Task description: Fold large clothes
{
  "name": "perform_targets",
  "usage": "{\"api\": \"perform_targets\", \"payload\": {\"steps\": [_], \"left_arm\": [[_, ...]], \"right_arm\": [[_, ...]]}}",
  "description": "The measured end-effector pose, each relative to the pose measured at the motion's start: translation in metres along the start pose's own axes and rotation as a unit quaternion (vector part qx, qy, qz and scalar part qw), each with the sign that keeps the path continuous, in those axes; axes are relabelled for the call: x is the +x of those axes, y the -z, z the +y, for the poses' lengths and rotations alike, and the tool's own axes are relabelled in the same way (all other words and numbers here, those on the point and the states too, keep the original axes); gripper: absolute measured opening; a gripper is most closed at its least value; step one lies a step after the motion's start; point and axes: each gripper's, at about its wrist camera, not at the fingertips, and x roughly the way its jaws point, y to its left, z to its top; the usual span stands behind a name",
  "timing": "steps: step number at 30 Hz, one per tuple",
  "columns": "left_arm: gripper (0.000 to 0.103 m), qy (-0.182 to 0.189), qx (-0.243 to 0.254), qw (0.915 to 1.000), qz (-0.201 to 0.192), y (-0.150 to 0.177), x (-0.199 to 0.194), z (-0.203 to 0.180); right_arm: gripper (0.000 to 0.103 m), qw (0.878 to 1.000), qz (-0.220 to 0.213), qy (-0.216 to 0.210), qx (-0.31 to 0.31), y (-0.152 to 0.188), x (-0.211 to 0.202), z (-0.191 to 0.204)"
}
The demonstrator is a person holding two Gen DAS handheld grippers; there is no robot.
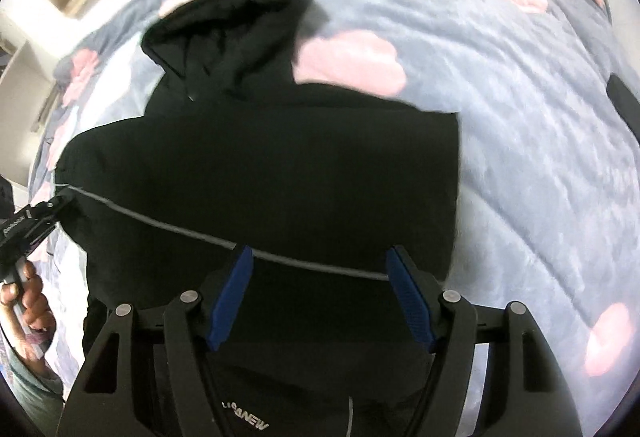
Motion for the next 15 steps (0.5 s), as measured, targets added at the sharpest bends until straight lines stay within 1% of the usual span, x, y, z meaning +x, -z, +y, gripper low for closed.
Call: {"api": "perform_targets", "payload": {"steps": [2,3,4,5,7,8,10,13,15], "left_arm": [[0.017,-0.005,-0.008,0.9999,0.006,-0.003,-0.005,0.013],[0.017,-0.015,-0.012,0.9995,0.025,-0.002,0.001,0.023],[0.017,-0.033,-0.016,0.9985,0.041,-0.001,0.01,0.03],[0.018,-0.058,-0.023,0.9959,0.066,0.004,0.024,0.04],[0.021,-0.087,-0.023,0.9905,0.104,0.018,0.054,0.054],[0.021,-0.087,-0.027,0.9898,0.11,0.023,0.062,0.059],[0.021,-0.084,-0.05,0.9903,0.099,0.028,0.069,0.065],[0.022,-0.088,-0.056,0.9902,0.093,0.029,0.069,0.064],[0.022,-0.095,-0.04,0.9911,0.084,0.029,0.062,0.059]], "right_arm": [[0.075,1.0,0.004,-0.002,-0.007,-0.003,0.011,0.008],[0.075,1.0,0.015,-0.002,-0.009,-0.002,0.022,0.011],[0.075,1.0,0.024,0.001,-0.011,-0.001,0.033,0.015],[0.075,0.999,0.035,0.01,-0.014,0.001,0.046,0.018],[0.075,0.996,0.054,0.055,-0.035,0.008,0.071,0.026],[0.075,0.994,0.058,0.078,-0.054,0.011,0.083,0.031],[0.075,0.99,0.052,0.105,-0.08,0.015,0.097,0.038],[0.076,0.988,0.047,0.115,-0.096,0.012,0.107,0.042],[0.077,0.988,0.06,0.109,-0.095,0.006,0.107,0.041]]}}
